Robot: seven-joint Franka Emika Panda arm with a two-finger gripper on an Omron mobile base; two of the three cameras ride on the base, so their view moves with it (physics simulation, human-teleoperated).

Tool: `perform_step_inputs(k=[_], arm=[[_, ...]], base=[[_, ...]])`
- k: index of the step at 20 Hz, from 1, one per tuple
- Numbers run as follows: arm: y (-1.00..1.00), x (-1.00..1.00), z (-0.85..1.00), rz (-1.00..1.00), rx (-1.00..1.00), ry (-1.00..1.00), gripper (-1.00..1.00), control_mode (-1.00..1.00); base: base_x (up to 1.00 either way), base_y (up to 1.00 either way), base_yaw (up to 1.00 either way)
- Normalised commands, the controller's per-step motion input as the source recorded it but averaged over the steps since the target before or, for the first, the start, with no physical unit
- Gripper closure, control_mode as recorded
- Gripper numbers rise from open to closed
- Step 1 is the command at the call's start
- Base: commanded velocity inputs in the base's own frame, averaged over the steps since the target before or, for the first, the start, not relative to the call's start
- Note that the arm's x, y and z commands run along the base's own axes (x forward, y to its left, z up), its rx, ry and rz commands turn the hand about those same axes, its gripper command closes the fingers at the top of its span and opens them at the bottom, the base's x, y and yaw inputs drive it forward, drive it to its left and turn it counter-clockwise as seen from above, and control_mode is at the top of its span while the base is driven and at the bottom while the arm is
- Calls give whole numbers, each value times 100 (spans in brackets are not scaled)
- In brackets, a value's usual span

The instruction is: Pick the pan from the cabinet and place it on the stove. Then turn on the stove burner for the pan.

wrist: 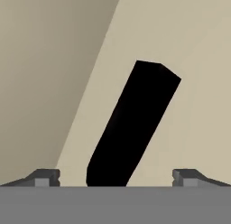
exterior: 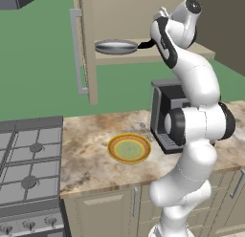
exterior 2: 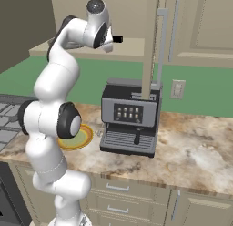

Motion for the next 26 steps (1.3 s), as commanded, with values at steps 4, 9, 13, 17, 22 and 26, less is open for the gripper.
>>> perform_step_inputs(k=[4, 9, 13, 17, 22, 26], arm=[[21, 32, -31, 0, -3, -1, -100, -100], [16, 37, -26, 0, -2, -1, -100, -100], [20, 31, -22, 0, 0, 0, -100, -100], [27, 12, -25, 0, -1, 0, 100, -100], [21, 8, -26, 0, 0, -2, 100, -100], [10, 0, -15, 0, 0, -13, 100, -100]], base=[[0, 0, 0], [0, 0, 0], [0, 0, 0], [0, 0, 0], [0, 0, 0], [0, 0, 0]])
